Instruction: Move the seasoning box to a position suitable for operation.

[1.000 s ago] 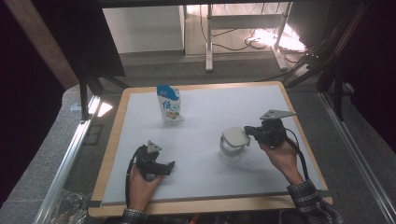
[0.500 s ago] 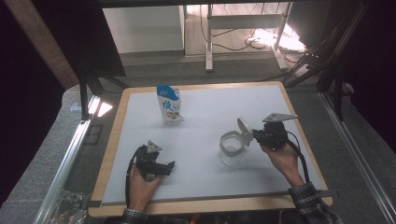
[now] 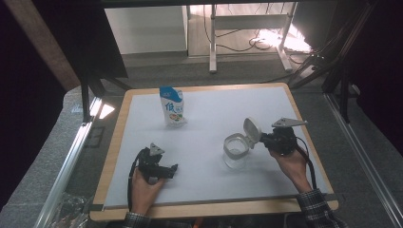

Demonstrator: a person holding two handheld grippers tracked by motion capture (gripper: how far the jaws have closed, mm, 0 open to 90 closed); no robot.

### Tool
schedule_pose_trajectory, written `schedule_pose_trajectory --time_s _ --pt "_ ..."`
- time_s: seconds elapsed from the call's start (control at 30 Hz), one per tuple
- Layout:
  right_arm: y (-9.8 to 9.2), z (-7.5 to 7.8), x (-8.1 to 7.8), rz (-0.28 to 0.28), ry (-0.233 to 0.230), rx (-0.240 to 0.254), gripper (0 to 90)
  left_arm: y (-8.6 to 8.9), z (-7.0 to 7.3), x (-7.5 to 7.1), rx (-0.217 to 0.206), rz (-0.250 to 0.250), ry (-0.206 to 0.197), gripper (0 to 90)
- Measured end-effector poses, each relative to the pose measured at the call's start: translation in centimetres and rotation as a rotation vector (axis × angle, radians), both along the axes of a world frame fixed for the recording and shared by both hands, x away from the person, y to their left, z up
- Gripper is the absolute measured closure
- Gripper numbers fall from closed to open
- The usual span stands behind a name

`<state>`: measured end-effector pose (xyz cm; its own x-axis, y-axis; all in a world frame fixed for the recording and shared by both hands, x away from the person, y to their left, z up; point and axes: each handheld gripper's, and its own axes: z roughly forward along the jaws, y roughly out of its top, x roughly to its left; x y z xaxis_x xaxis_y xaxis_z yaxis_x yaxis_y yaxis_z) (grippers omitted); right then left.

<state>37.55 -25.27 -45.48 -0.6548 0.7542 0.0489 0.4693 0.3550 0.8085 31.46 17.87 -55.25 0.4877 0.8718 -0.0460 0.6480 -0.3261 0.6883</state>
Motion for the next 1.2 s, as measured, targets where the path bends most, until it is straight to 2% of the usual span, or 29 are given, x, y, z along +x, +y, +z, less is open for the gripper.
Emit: schedule_pose_trajectory --time_s 0.37,0.67,0.8,0.97,1.03,1.2 --pt "-1.4 -0.9 -1.4 -0.033 -0.004 -0.003 71.2 0.0 0.0 0.0 0.004 -0.002 -0.002 0.5" --pt "-1.7 -1.7 -2.6 -0.048 -0.025 -0.047 62.9 0.1 0.1 0.1 -0.009 0.011 0.007 1.4" --pt "-1.8 -2.3 -2.9 -0.056 -0.018 -0.061 60.7 0.3 0.2 0.0 -0.016 0.029 0.001 6.3" --pt "-2.2 -3.0 -3.1 -0.064 -0.006 -0.057 57.8 1.0 0.5 0.2 -0.085 0.025 0.016 8.8" --pt "-2.5 -3.3 -3.2 -0.068 -0.001 -0.054 56.9 1.2 0.6 0.3 -0.094 0.034 0.006 8.8" --pt "-2.9 -4.0 -3.4 -0.077 0.002 -0.042 54.6 1.3 1.3 0.5 -0.041 0.032 -0.023 8.8"
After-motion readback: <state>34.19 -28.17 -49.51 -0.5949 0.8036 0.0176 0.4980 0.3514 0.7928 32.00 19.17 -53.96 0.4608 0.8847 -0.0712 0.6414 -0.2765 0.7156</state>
